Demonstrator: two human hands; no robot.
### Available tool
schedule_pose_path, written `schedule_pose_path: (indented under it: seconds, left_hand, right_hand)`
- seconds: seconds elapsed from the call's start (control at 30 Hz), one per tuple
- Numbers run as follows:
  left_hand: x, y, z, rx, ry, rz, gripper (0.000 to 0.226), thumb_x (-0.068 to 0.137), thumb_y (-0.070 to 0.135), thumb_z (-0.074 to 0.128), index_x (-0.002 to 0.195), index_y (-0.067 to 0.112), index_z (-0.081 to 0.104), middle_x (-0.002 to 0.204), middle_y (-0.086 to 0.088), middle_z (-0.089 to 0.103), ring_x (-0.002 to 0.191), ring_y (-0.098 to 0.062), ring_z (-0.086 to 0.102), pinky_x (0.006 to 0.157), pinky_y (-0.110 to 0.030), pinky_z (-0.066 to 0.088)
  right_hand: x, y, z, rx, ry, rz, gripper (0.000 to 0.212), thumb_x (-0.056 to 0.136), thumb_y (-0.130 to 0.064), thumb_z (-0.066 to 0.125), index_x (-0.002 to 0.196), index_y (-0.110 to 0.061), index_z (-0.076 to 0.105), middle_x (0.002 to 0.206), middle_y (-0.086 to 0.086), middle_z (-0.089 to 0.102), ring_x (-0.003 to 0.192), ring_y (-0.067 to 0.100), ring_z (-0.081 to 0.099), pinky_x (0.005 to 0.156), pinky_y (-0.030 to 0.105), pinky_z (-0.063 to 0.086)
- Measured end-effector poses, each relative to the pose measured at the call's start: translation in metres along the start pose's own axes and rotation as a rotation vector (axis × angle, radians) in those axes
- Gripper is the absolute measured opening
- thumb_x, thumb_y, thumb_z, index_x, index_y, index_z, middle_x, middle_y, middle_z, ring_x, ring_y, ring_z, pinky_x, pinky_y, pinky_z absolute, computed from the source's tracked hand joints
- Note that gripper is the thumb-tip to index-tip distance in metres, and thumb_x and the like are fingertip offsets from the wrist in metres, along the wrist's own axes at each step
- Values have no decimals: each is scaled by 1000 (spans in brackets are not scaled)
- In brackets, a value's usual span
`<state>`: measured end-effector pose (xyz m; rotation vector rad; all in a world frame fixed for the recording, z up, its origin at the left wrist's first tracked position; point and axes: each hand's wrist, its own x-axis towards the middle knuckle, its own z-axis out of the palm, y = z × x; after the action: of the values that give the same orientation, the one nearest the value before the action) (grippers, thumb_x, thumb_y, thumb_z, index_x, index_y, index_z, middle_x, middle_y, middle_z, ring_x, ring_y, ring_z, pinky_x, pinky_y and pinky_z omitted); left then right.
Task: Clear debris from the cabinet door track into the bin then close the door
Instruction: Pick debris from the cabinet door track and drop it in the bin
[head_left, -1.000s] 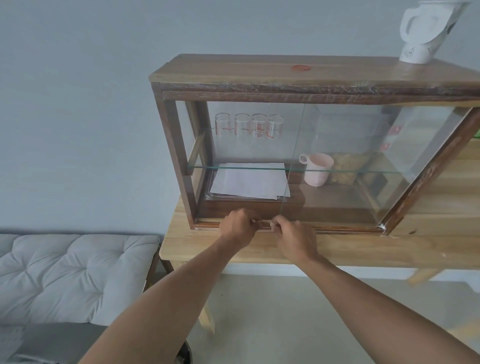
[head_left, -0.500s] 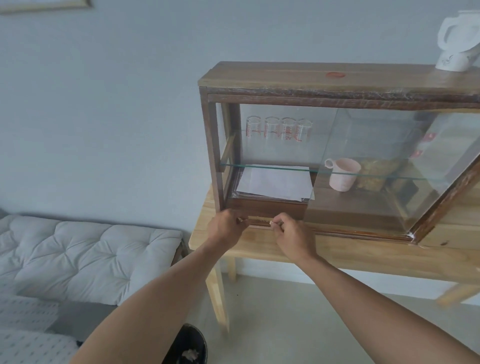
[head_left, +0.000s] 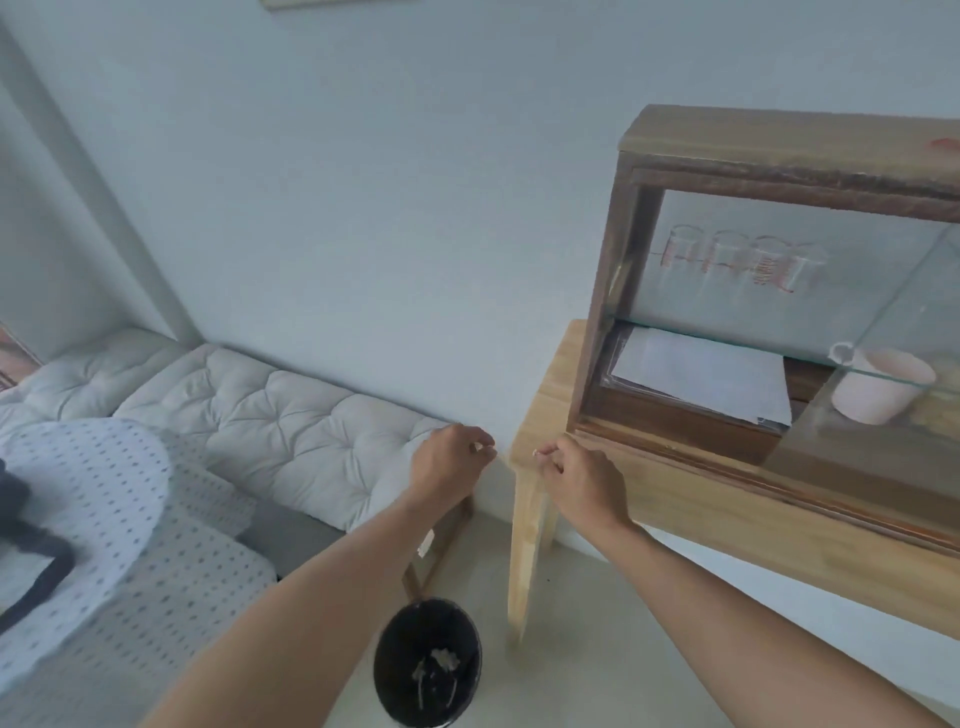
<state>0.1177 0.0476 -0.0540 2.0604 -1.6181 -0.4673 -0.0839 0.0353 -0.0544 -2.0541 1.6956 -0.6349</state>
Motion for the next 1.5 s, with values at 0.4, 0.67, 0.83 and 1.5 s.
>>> schedule_pose_path:
  seconds: [0.4,0.67,0.83,1.5]
  left_hand:
    - [-49,-132,2,-44,-9,-297,16,90,40,69,101,38,81,73,16,63,83,-16,65,70,-31,49]
    - [-80,-207,56,-72,-93,-465,15,92,36,69,101,37,81,89,12,72,87,-17,69,76,-37,60]
    - [-94,-239,95,-95,-150,-543,15,93,35,70,104,36,80,83,13,67,90,-21,69,79,-37,59]
    - [-71,-202,25,-48,-73,-461,46,92,48,72,135,33,69,90,14,66,91,-18,67,82,-38,58]
  right_hand:
    - [-13,-39,130,-8,-303,-126,17,103,-42,58,105,-30,71,92,-6,82,90,29,74,70,36,53]
    - [-36,-17,222,-76,-513,-125,17,102,-41,58,105,-29,70,89,-4,82,88,28,74,64,32,37]
    - [-50,-1,275,-137,-622,-129,19,103,-44,58,106,-29,69,93,-2,81,92,31,75,66,33,42]
    - [-29,-24,178,-62,-437,-38,40,105,-45,57,141,-30,63,96,0,81,99,28,75,80,36,53]
